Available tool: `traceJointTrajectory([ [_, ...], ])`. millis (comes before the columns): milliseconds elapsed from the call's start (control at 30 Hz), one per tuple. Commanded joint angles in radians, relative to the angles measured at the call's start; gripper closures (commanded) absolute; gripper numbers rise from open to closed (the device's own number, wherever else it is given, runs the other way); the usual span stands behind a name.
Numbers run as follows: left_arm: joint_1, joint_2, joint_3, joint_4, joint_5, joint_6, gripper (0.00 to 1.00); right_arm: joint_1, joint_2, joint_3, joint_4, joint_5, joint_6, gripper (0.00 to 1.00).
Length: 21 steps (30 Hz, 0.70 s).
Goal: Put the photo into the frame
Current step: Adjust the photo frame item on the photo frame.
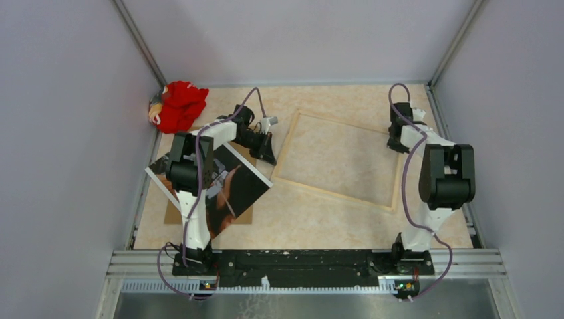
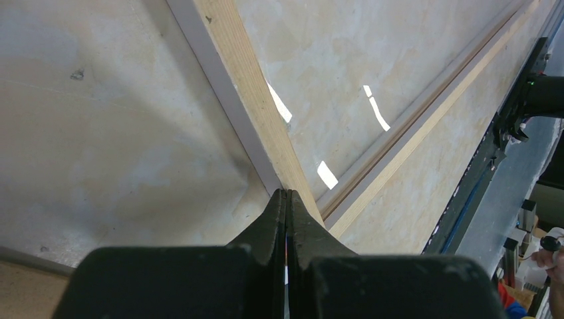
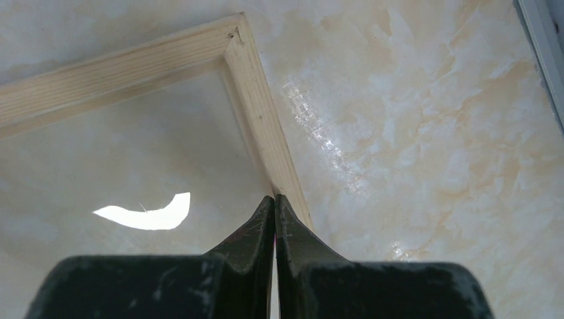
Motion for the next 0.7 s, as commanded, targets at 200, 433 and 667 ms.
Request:
traceJointTrajectory([
  [200,0.003,-0.043,0.01,0.007,0.033,0.008,1.0,0.079,0.094,0.058,-0.086,0.065,-0.039,1.0],
  [433,0.002,-0.044,0.006,0.01,0.037,0.007,1.0,0.119,0.119,0.073,-0.11,0.162,-0.069,1.0],
  [667,0.003,-0.049,0.011,0.004,0.034,0.008,1.0,0.142,0.123,0.09,-0.117,0.223,-0.08,1.0],
])
